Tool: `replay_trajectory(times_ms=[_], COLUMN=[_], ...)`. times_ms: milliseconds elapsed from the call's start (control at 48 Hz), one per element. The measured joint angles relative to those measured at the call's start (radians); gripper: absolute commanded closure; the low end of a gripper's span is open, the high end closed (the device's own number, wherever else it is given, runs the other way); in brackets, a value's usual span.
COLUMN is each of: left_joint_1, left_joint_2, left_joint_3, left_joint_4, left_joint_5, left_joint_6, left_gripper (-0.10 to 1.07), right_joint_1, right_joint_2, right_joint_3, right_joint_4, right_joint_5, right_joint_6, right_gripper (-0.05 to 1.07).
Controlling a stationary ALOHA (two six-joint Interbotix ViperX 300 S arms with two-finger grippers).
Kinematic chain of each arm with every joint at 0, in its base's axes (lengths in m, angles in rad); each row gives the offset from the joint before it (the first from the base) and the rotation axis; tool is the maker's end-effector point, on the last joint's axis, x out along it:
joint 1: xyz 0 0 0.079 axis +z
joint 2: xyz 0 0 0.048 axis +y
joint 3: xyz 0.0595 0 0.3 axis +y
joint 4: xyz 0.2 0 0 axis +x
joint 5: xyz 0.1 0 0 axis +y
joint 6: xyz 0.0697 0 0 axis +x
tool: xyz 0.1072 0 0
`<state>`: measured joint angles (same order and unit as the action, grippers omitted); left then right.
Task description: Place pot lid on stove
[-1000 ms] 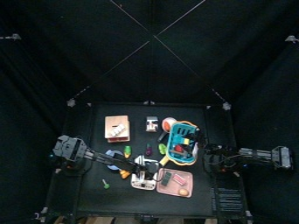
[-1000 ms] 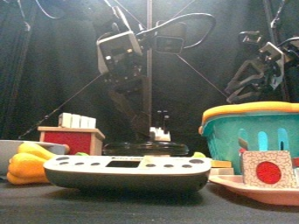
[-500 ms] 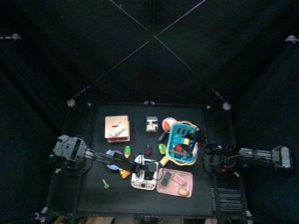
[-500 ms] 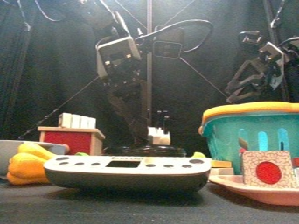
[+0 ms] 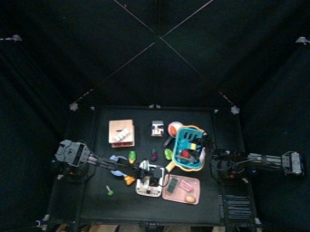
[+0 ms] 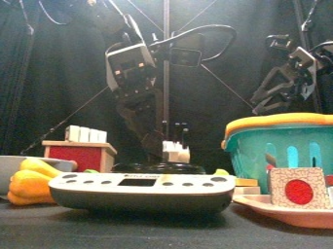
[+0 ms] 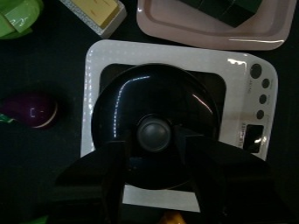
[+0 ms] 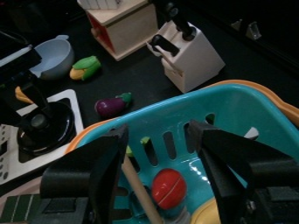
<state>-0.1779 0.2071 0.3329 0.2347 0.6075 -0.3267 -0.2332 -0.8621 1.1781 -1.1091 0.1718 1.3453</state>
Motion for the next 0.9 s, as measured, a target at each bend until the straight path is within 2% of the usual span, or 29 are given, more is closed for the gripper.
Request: replay_trajectory(times_ms=[896], left_joint_1=[0.009], left_joint_2=[-0.009], left_joint_3=[0.000], left_joint_4=[0.026], left_joint_5=[0.000], left_joint_6=[-0.006], left_gripper=[0.12], right_joint_1=[0.000], right_joint_2=[0.000], right_joint_3=[0.000], right_joint_4=[-0.002], right_joint_5=[0.000], right_joint_6=[0.000], right_gripper=[0.12])
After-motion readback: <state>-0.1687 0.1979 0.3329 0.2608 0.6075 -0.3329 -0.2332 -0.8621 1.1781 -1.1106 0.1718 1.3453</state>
